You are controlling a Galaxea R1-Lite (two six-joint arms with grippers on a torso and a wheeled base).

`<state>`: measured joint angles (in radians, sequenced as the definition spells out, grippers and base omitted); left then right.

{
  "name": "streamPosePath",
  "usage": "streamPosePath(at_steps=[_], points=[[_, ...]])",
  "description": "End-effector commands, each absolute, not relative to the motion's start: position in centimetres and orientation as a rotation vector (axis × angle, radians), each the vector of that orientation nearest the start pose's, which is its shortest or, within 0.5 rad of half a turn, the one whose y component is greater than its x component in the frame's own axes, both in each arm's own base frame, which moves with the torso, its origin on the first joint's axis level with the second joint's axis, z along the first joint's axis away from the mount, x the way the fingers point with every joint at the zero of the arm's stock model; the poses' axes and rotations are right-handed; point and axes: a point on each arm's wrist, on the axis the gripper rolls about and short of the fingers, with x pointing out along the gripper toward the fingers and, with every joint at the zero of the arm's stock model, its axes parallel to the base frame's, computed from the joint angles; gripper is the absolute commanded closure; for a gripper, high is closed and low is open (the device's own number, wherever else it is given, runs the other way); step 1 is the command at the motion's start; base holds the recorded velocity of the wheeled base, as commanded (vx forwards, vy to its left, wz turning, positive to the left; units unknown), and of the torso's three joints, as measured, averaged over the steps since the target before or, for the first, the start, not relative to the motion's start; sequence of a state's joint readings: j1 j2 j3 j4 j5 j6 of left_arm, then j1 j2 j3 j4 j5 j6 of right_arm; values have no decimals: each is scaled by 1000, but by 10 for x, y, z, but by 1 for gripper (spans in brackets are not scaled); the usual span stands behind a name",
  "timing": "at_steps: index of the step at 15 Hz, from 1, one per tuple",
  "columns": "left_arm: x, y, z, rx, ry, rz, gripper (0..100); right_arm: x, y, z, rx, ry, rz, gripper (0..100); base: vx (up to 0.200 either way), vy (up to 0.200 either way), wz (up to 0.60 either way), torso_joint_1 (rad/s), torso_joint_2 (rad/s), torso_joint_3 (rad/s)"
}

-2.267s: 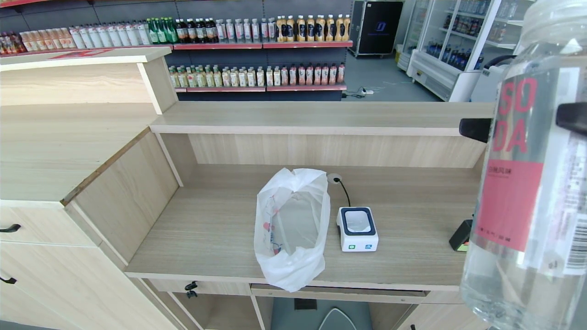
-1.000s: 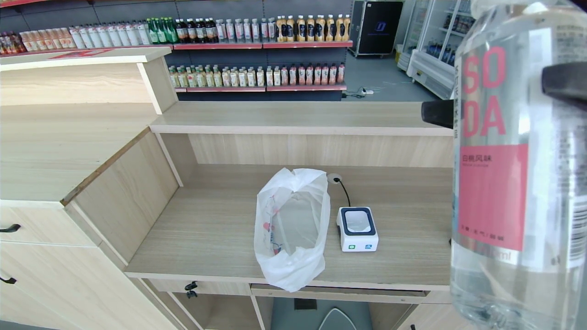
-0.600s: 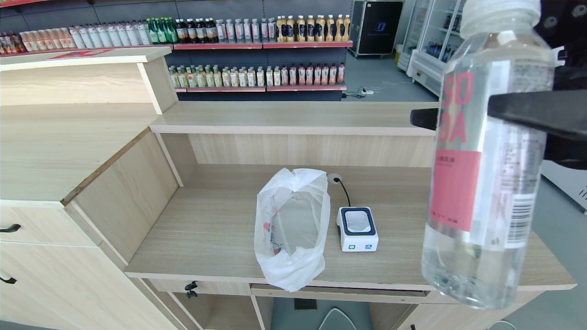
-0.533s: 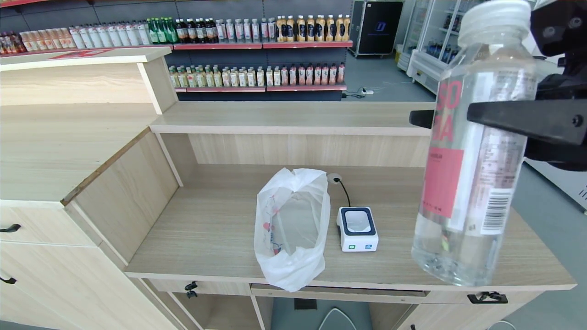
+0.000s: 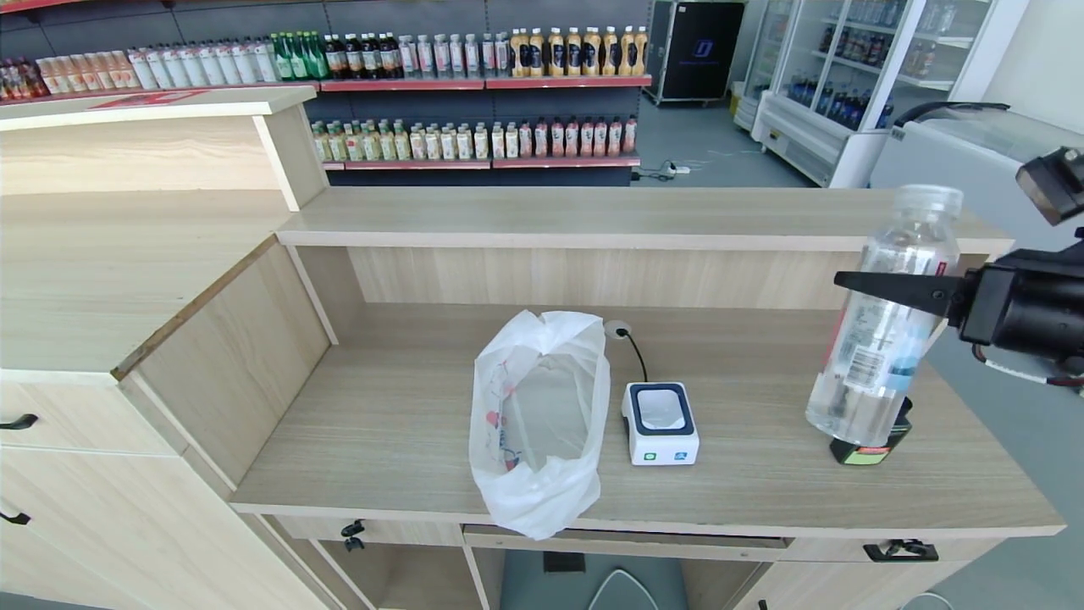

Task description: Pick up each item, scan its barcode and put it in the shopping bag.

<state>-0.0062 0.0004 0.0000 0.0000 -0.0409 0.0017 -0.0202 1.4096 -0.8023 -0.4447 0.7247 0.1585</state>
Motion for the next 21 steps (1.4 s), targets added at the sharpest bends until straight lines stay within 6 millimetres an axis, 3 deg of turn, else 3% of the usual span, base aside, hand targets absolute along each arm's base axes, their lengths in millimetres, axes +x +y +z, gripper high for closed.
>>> streamPosePath(at_steps=[1,6,9,16,21], points=[[-23,-1,76,2,1,-46,0,225,-3,231,161,231,525,100,0,0,0,0,0,0],[-23,-1,76,2,1,-48,0,230,-24,222,73,115,344,100,0,0,0,0,0,0],[-23,-1,76,2,1,-46,0,231,-42,207,-205,148,160,100,0,0,0,0,0,0],[-23,-1,76,2,1,-48,0,220,-58,212,-523,82,91,100,0,0,0,0,0,0],[-23,-1,76,2,1,-46,0,231,-53,206,-600,61,120,100,0,0,600,2,4,4]])
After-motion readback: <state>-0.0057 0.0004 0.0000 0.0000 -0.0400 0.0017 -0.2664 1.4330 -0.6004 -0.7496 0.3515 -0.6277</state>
